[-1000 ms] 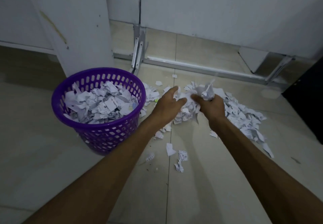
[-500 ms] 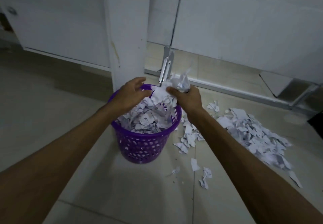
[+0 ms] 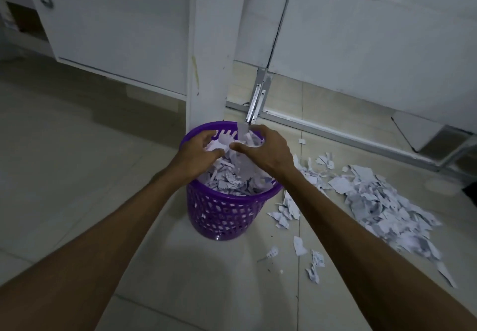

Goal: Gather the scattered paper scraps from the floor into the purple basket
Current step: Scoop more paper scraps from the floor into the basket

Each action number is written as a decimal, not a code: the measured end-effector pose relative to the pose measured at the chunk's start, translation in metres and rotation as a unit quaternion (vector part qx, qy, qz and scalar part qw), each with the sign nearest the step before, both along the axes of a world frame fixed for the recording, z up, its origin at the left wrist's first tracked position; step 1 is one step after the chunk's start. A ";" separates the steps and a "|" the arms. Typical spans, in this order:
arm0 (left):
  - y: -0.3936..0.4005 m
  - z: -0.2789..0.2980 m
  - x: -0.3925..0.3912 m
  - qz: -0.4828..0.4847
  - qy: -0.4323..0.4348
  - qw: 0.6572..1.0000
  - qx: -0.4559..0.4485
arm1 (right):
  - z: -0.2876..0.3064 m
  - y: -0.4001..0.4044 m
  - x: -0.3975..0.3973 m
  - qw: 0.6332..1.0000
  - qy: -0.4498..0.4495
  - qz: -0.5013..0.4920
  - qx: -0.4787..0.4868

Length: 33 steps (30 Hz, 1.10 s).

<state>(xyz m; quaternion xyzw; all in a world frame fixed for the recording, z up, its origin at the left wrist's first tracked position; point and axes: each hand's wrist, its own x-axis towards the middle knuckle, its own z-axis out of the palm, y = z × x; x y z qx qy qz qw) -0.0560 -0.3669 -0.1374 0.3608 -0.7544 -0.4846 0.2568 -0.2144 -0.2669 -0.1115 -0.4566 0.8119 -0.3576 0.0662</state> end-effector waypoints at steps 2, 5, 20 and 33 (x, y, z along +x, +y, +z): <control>0.003 -0.004 -0.001 -0.008 -0.010 1.000 -0.012 | -0.009 0.008 0.001 1.000 0.011 -0.010 0.014; 0.005 -0.005 0.001 0.011 -0.001 1.000 -0.024 | -0.018 0.015 -0.003 1.000 0.026 -0.012 -0.009; 0.008 -0.014 0.009 0.079 0.046 0.993 -0.070 | -0.057 -0.022 -0.001 0.857 -0.097 0.150 0.484; 0.011 -0.018 0.010 0.088 0.058 0.991 -0.085 | -0.039 0.006 -0.001 0.987 0.137 0.037 0.081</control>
